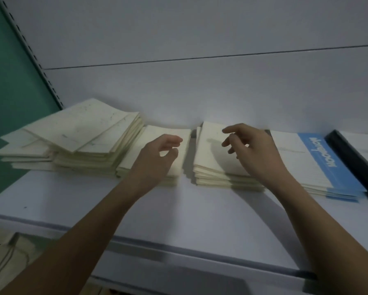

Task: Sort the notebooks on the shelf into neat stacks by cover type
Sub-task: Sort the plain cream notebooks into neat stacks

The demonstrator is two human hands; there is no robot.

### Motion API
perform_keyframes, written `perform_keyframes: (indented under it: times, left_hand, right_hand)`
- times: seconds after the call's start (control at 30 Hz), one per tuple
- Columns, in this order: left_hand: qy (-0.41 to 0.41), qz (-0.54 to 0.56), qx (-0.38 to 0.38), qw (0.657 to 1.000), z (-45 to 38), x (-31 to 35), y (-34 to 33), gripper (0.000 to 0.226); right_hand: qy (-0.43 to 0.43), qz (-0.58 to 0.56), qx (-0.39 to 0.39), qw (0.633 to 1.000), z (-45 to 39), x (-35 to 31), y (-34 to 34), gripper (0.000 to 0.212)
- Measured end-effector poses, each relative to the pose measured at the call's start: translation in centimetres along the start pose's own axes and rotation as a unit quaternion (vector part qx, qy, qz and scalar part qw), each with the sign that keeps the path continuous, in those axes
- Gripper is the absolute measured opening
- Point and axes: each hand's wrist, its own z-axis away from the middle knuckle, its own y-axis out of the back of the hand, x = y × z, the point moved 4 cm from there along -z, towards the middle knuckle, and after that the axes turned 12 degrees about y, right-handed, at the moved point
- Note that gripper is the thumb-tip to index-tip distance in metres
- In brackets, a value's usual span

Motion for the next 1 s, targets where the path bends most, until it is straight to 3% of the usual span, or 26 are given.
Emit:
perform_keyframes:
  times: [0.2,0.37,0.53,0.63,0.73,0.83,1.0]
  left_hand:
    - [0.001,-0.022,0.035,0.999,3.5,-3.5,4.1,0.023]
    - [0.047,0.015,0.119,0.992,5.7,-8.4,8.7,0.026]
    - [0.058,-0.006,0.117,0.991,5.2,-11.1,11.0,0.025]
    - [0.035,0.003,0.092,0.995,4.9,-11.6,11.4,0.028]
    - [0.047,0.039,0.064,0.996,4.8,-12.0,12.0,0.022]
    - [0.057,0.038,0.045,0.997,5.1,-12.6,12.5,0.020]
    - [0.089,0.101,-0.008,0.991,5.0,-13.4,12.9,0.017]
  right_hand:
    - [0.060,-0.004,-0.139,0.988,1.7,-4.8,-4.9,0.021]
    - [0.081,-0.005,-0.191,0.978,4.0,-7.7,-10.3,0.021]
    - [0.141,0.148,-0.163,0.965,2.6,-8.9,-14.8,0.031]
    - [0.114,0.240,-0.229,0.937,1.1,-8.5,-17.7,0.057]
    - [0.082,0.290,-0.290,0.908,0.8,-7.4,-20.4,0.063]
    - [0.083,0.314,-0.272,0.906,1.8,-7.2,-20.9,0.062]
    - [0.169,0.312,-0.174,0.919,4.0,-8.2,-19.8,0.031]
